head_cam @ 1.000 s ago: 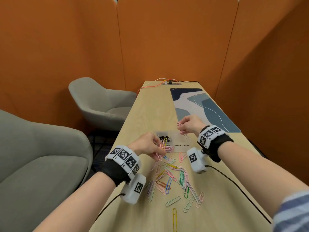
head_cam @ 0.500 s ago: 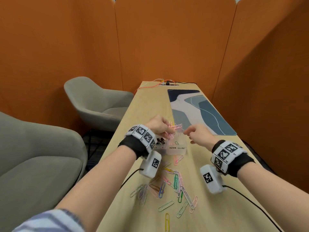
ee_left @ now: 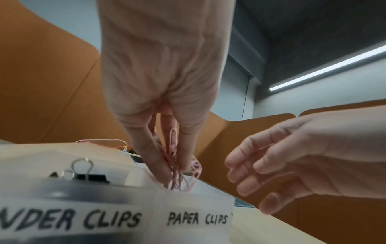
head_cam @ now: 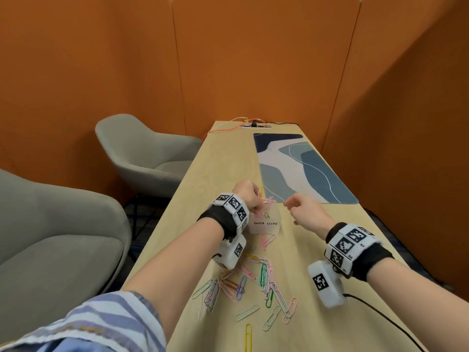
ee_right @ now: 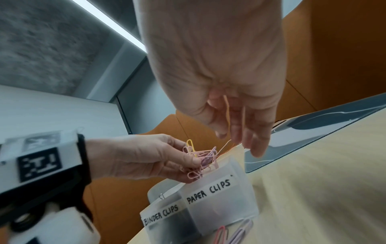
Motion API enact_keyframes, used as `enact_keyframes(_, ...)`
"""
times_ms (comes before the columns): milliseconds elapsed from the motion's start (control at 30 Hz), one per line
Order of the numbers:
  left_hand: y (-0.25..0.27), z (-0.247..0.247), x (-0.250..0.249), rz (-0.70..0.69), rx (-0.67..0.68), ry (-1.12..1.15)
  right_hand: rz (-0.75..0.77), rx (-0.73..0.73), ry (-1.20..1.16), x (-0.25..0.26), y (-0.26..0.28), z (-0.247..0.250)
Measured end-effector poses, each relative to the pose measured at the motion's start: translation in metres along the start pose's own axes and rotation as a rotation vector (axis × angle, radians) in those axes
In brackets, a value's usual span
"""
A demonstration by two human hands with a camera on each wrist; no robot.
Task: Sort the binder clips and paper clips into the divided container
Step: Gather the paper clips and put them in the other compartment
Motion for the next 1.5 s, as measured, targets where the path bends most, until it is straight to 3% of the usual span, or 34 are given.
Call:
enact_keyframes(300, 0.009, -0.006, -0.013, -0.092, 0.161, -0.215, 0.024, 0.065, 0.085, 0.017, -0.005, -0.013)
enact_keyframes(433, 0.024, 0.010, -0.015, -0.180, 0.102, -0.167, 0.100, 0.019, 0.134, 0.015, 0.005, -0.016)
enact_keyframes(567, 0.048, 0.032, -0.001, -0.246, -0.013, -0.206, 0.232, 0.261, 0.296, 0.020, 0.033, -0.050)
enact_keyframes(767, 0.083, 0.010, 0.041, -0.201, 0.215, -0.493, 0.254, 0.451, 0.548, 0.025, 0.055, -0.088)
enact_keyframes(1000, 0.092, -0.026, 0.059, -0.218, 0.313, -0.707, 0.340, 0.541, 0.587, 0.032, 0.095, -0.086)
enact_keyframes(1167, 0.098, -0.036, 0.063, -0.219, 0.346, -0.699, 0.298, 0.428, 0.594, 0.023, 0.120, -0.043)
enact_keyframes(1267, 0.108, -0.035, 0.058, -0.250, 0.335, -0.663, 0.151, 0.517, 0.690, 0.000, 0.139, -0.035)
enact_keyframes(1367, 0.123, -0.033, 0.053, -0.253, 0.332, -0.609, 0.063, 0.596, 0.633, -0.008, 0.155, -0.052)
enact_keyframes(1500, 0.141, -0.021, 0.049, -0.236, 0.314, -0.516, 0.177, 0.515, 0.597, 0.012, 0.151, -0.082)
Point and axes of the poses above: each hand's wrist, its own y-axis away from the middle knuckle, its own z-axis out of the back of the hand, x = y × z, the point moved 7 cm from there along -y, towards the middle knuckle
